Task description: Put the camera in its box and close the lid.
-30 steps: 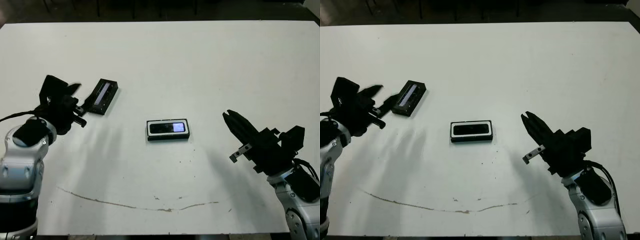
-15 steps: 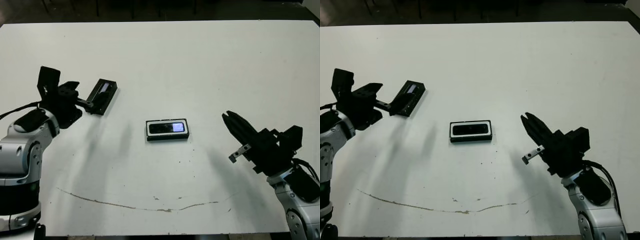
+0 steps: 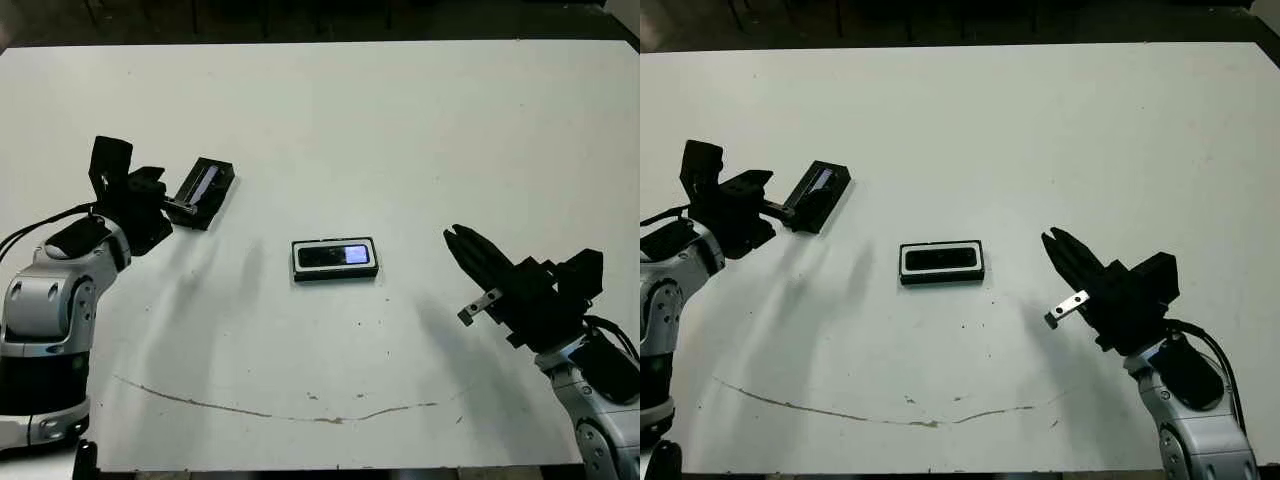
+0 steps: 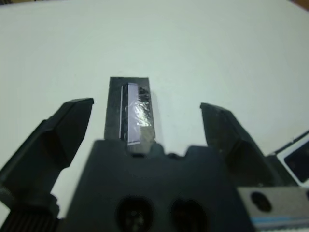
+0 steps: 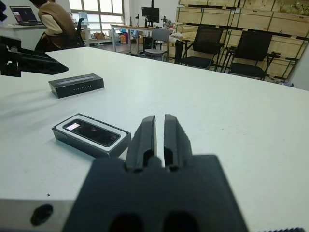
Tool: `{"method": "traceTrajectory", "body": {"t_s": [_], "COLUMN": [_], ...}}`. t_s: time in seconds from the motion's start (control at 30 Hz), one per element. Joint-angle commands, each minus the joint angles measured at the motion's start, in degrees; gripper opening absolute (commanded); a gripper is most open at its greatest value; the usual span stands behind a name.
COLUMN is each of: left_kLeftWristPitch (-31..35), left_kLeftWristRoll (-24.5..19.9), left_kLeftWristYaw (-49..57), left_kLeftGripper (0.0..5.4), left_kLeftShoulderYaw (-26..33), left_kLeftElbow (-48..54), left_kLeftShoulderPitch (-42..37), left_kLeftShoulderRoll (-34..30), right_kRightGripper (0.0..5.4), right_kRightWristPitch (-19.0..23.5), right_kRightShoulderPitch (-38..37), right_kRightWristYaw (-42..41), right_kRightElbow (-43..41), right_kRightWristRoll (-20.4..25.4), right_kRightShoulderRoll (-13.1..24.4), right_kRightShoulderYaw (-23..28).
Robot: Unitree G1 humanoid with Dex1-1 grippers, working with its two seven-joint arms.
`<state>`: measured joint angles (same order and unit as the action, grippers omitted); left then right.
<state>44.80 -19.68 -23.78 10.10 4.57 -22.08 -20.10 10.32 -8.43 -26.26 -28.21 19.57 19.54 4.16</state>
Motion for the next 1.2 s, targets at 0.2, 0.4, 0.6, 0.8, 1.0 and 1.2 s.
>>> {"method": "traceTrajectory", "body": {"t_s": [0.2, 0.4, 0.6, 0.8, 1.0, 1.2], "left_kLeftWristPitch": [-2.0, -4.4, -4.3, -6.2, -5.8, -5.5], "left_kLeftWristRoll": [1.3, 1.3, 2.1, 3.3, 2.5, 3.1], "left_kLeftWristYaw": [-0.5, -1.2, -0.6, -1.5, -2.0, -2.3], "left_kLeftGripper": [5.38, 5.38, 5.38, 5.38, 5.38, 5.38], "left_kLeftShoulderYaw": [-1.7, -1.7, -2.3, -3.5, -3.0, -4.2], "left_kLeftElbow": [-7.2, -10.1, -10.4, -11.2, -13.1, -15.2], "left_kLeftShoulderPitch": [-3.1, -3.9, -4.3, -4.1, -4.5, -4.9], "left_kLeftShoulderRoll": [-1.6, -1.5, -1.7, -2.6, -2.4, -3.1], "right_kRightGripper": [0.00, 0.00, 0.00, 0.00, 0.00, 0.00], "right_kRightWristPitch": [-2.1, -1.9, -2.0, -1.1, -1.9, -2.8], "right_kRightShoulderPitch": [-0.5, -0.5, -0.4, -0.4, -0.4, -0.6], "right_kRightWristYaw": [-0.5, -1.3, -2.0, -1.6, -1.6, -1.7], "right_kRightElbow": [1.4, 2.0, 2.4, 1.1, 1.5, 1.9], "right_kRightWristRoll": [-1.2, 0.5, 1.0, 0.1, -0.1, -0.3], "right_kRightShoulderRoll": [0.9, 0.8, 0.9, 1.6, 1.4, 1.1], "right_kRightShoulderYaw": [0.3, 0.8, 1.4, 1.3, 1.2, 1.1]}}
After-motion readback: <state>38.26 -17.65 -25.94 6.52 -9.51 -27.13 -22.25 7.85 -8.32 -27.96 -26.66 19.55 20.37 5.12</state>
